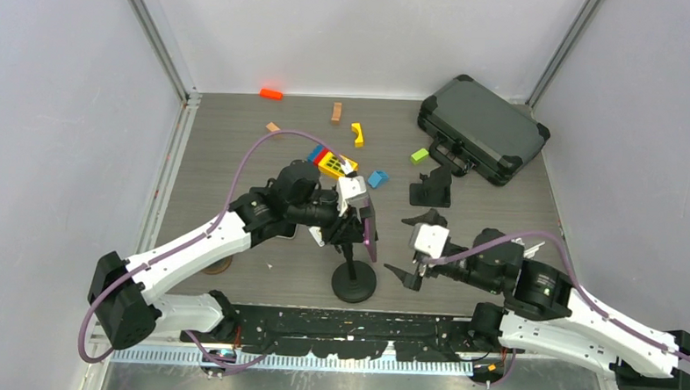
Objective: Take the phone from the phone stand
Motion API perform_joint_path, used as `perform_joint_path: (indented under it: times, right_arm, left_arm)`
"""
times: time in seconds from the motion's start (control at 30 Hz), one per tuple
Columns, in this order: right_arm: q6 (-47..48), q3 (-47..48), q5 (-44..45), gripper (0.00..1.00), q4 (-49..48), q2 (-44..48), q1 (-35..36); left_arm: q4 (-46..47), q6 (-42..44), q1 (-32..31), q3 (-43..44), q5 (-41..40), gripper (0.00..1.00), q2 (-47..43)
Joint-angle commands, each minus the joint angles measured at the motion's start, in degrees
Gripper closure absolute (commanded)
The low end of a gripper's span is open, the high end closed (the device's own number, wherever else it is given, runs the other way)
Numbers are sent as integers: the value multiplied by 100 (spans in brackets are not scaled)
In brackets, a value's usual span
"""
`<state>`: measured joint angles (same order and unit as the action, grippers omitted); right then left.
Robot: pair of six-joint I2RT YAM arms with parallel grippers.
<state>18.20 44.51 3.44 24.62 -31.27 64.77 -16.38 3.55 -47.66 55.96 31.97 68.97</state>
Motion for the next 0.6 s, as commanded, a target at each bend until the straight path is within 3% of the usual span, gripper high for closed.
perform_joint_path:
  times: [0.0,0.37,0.57]
  right_arm:
    - [2018,359,-1195,1,201,-233,11]
    - [4104,1290,-1647,3,879,-918,12]
    - [4510,1687,-1992,2,1111,-1313,16]
  left_arm:
    - [131,-59,126,396,1081,100,-267]
    - [-207,-35,228,815,1949,100,-147]
    - [-335,-22,273,924,2169,100,-135]
